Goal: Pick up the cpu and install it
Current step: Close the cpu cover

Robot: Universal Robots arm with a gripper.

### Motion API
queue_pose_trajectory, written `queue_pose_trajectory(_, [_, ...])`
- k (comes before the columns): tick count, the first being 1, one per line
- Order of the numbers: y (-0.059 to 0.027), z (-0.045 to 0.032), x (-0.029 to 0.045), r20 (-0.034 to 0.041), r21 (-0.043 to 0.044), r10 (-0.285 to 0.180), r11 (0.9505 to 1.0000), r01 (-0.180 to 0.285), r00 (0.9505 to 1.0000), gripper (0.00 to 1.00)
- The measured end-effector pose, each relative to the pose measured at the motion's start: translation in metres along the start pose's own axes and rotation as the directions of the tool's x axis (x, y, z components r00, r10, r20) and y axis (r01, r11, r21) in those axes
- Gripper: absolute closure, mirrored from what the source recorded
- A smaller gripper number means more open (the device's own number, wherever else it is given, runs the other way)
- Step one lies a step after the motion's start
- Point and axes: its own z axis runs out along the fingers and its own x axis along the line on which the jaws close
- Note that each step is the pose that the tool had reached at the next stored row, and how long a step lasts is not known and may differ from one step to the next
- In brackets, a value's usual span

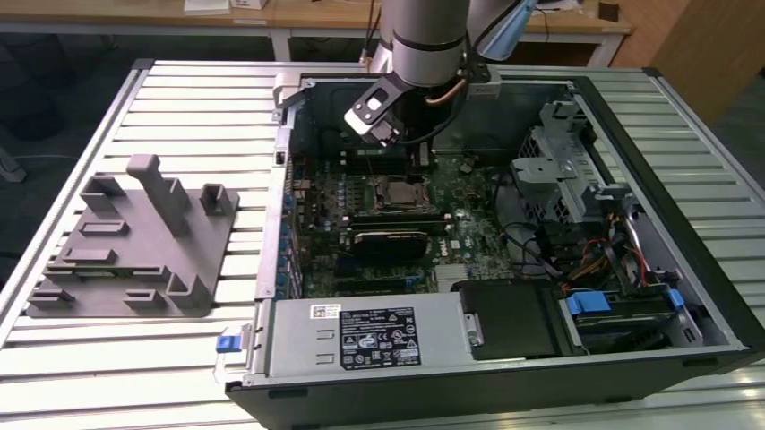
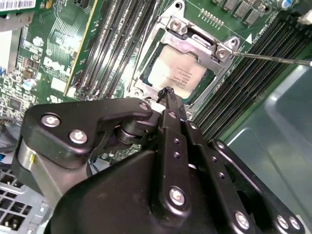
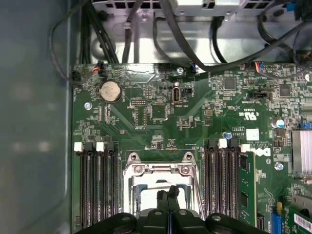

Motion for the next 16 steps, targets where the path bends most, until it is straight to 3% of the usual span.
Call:
queue_pose_trajectory(4, [0.0000, 0.0001, 0.0000, -0.0009, -0.0003, -0.071, 0.9975, 0.071, 0.9975, 0.89])
queue_pose_trajectory(7, [0.0000, 0.0002, -0.0001, -0.0006, -0.0006, -0.125, 0.9922, 0.125, 0.9922, 0.89])
queue_pose_trajectory(12, [0.0000, 0.0004, 0.0000, -0.0011, -0.0012, -0.214, 0.9768, 0.214, 0.9768, 0.89])
queue_pose_trajectory(16, [-0.0001, 0.0009, 0.0000, -0.0031, -0.0022, -0.286, 0.9583, 0.286, 0.9583, 0.89])
